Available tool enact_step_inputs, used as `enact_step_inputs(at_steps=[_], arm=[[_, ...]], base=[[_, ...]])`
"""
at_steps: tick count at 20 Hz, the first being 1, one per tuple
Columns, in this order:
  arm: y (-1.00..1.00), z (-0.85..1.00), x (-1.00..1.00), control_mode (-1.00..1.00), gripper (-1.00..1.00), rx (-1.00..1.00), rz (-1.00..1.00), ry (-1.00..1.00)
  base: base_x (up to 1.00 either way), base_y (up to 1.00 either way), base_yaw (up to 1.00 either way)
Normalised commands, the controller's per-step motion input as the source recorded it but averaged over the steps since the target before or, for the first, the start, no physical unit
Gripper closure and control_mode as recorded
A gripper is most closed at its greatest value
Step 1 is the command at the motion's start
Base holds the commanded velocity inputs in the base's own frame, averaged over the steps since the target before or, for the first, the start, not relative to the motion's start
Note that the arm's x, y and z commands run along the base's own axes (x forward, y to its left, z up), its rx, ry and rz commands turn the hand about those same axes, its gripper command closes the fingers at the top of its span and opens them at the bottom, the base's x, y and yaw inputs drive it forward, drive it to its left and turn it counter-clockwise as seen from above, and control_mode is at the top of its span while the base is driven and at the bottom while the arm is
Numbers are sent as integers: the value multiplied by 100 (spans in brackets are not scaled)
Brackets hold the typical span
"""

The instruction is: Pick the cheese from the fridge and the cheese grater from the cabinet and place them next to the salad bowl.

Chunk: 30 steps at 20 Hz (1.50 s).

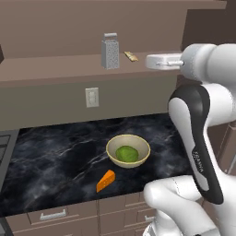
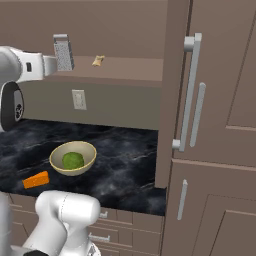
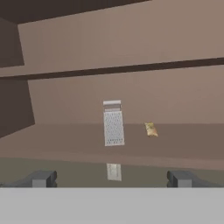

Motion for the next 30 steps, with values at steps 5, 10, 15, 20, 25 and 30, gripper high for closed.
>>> enact_step_inputs(at_steps=[5,10,15,20,25,30], arm=[[0,-1,27,-100,-100,0,0,0],[2,-12,21,-100,-100,0,0,0],[0,-15,25,-100,-100,0,0,0],[8,-2,4,-100,-100,0,0,0],[17,0,9,-100,-100,-3,0,0],[12,0,14,-100,-100,-6,-1,0]], base=[[0,0,0],[0,0,0],[0,0,0],[0,0,0],[0,0,0],[0,0,0]])
